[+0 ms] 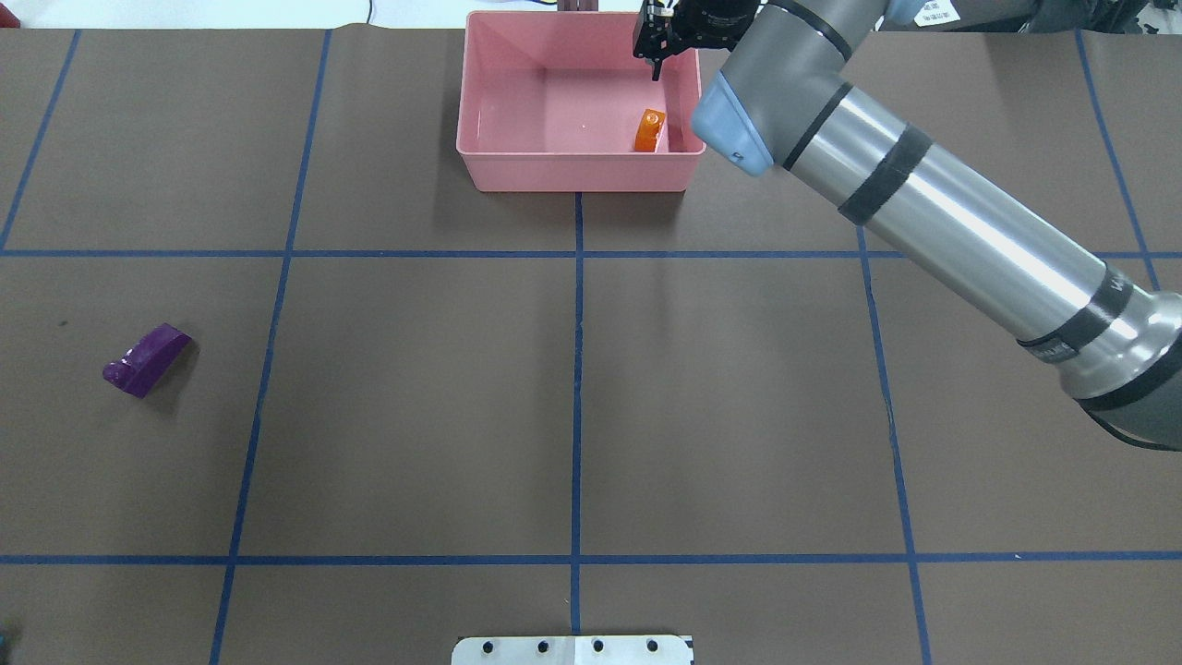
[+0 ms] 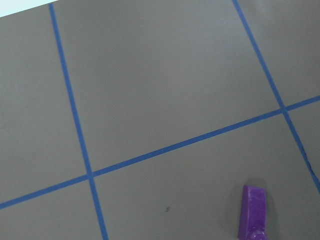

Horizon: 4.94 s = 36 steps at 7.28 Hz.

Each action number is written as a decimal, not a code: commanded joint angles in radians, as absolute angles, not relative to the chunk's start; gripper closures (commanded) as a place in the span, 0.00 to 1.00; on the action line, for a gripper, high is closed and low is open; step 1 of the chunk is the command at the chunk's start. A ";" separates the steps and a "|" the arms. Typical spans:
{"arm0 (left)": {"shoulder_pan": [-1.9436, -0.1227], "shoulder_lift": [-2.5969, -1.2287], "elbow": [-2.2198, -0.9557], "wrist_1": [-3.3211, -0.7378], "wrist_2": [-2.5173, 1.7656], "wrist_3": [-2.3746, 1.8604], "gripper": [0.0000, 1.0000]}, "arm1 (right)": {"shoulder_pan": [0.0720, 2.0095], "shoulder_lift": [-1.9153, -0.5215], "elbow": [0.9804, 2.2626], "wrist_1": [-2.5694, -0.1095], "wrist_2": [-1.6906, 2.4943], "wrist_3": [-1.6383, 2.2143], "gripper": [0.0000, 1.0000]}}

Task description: Put all blocks into box

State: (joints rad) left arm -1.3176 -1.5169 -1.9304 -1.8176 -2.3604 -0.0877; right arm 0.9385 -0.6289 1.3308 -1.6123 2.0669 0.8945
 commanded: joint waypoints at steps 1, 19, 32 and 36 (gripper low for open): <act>-1.177 -1.516 -1.928 -1.845 -2.338 -0.097 0.00 | 0.962 -0.826 1.658 -1.796 2.068 0.788 0.00; -0.831 -1.514 -1.724 -2.103 -2.063 -0.304 1.00 | 0.966 -1.540 2.120 -1.516 2.057 0.782 0.00; -0.894 -2.557 -1.184 -1.939 -1.977 -1.134 1.00 | 0.963 -1.422 2.095 -1.513 2.051 0.778 0.00; -0.887 -2.809 -0.784 -1.947 -1.904 -1.131 0.97 | 0.963 -1.407 2.074 -1.511 2.051 0.778 0.00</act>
